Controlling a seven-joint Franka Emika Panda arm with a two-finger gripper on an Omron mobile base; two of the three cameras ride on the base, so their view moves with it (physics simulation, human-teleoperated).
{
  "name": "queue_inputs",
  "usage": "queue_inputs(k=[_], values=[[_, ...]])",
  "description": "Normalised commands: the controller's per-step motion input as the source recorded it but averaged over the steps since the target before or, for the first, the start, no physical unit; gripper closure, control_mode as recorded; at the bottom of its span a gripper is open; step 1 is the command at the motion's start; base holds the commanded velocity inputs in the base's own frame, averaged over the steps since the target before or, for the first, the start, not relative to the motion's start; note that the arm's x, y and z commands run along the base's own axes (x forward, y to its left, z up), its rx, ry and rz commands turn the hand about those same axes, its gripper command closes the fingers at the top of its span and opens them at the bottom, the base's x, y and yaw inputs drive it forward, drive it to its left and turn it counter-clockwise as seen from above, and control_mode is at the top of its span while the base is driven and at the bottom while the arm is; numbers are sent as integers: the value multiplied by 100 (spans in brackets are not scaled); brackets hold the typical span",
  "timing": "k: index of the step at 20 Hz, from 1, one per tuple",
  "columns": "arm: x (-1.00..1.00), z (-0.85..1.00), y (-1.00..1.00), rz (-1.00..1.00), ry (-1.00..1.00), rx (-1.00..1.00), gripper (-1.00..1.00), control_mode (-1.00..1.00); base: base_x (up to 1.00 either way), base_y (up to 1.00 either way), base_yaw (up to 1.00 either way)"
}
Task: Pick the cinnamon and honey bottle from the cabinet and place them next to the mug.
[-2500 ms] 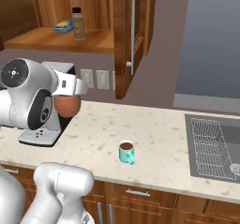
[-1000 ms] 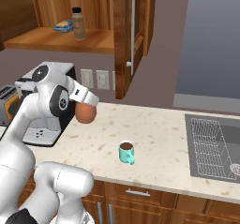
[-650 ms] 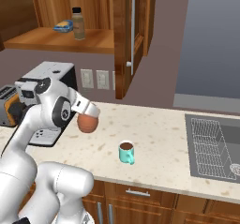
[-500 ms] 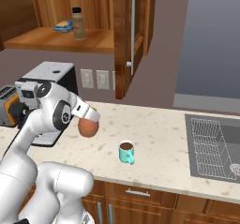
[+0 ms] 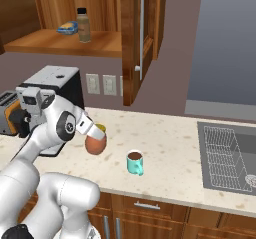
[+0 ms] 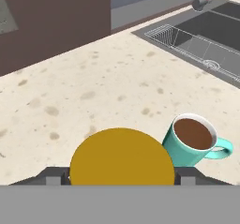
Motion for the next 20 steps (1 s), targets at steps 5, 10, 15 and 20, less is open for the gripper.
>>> queue_inputs(k=[5, 10, 15, 20], values=[[1, -24, -2, -13, 0, 0, 100, -100, 0, 0, 0], [0, -9, -6, -5, -3, 0, 100, -100, 0, 0, 0], [0, -6, 0, -5, -1, -3, 100, -100, 0, 0, 0], [0, -5, 0, -6, -3, -6, 100, -100, 0, 0, 0]])
